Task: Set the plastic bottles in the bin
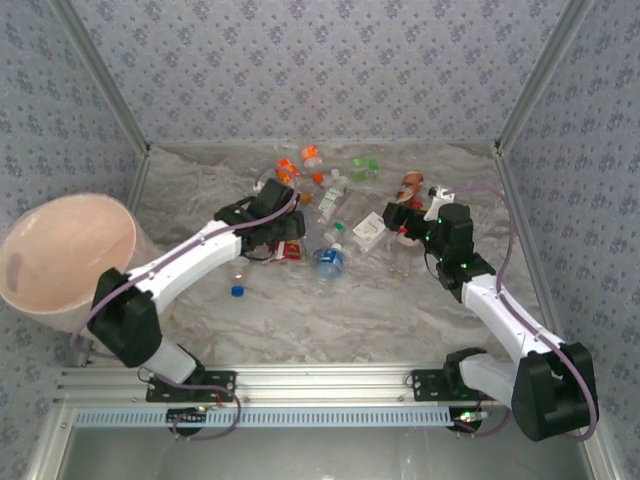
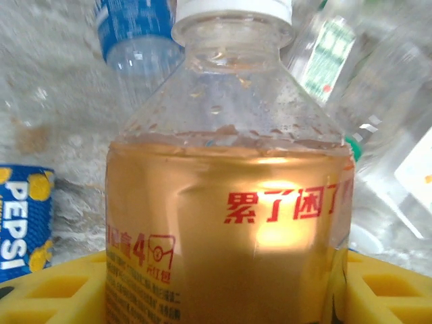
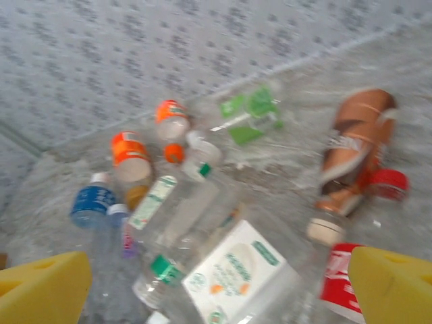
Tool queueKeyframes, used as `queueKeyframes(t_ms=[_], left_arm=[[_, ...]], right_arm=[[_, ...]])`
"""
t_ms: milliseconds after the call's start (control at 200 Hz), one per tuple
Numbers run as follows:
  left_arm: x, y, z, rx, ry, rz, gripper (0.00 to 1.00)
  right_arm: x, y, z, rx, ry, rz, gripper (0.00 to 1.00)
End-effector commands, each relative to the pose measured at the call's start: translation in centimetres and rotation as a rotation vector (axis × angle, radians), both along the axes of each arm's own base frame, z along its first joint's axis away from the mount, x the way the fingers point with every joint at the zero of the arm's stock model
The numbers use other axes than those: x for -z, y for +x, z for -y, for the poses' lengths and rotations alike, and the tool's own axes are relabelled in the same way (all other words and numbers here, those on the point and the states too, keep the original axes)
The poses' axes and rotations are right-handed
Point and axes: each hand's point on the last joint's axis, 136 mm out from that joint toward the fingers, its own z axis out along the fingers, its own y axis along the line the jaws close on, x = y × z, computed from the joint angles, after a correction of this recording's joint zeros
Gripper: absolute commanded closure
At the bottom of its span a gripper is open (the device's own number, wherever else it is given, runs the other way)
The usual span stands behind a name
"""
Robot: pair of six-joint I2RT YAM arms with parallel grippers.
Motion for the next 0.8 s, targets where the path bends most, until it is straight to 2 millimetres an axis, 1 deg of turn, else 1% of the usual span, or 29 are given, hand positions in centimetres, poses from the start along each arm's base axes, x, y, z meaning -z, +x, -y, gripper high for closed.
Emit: queueKeyframes(t_ms=[0,65,130,265,280,350,455,545,645,794], left_arm=[[-5.5,0.9,-0.7,0.008,-0.011,0.153,0.42],[-8.1,1.0,-1.5,-0.003,-0.007,0.216,0.43],[-10.6,1.1,-2.7,-0.025,0.024,0.282,0.43],[-16.4,1.4,-6.1,-0.110,0.125,0.455,0.44],[-17.0,1.3,-6.3,-0.110,0.128,0.472,0.44],[-19.9,1.2,-8.3,-0.169,0.186,0.556,0.44],[-23.7,0.5,-10.7,-0.202,0.266,0.658,0.45],[-26.7,-0.7,-13.8,-0.271,0.336,0.714,0.45],[-28.5,-2.2,-17.8,-0.374,0.381,0.728,0.45],[-29.3,-4.8,-23.8,-0.553,0.403,0.717,0.45]], right_arm=[[-3.1,-0.1,-2.3,-0.099,0.005,0.118,0.00],[-3.7,-0.1,-3.2,-0.121,0.004,0.133,0.00],[-4.1,0.0,-3.8,-0.137,0.001,0.145,0.00],[-4.4,0.4,-4.5,-0.144,-0.010,0.159,0.00],[-4.4,0.4,-4.6,-0.145,-0.010,0.160,0.00],[-4.5,0.6,-4.8,-0.145,-0.015,0.164,0.00],[-4.7,0.9,-5.0,-0.142,-0.023,0.166,0.00],[-4.8,0.9,-4.9,-0.135,-0.040,0.166,0.00],[-4.8,0.8,-4.6,-0.117,-0.062,0.161,0.00],[-4.6,1.0,-4.1,-0.083,-0.080,0.157,0.00]])
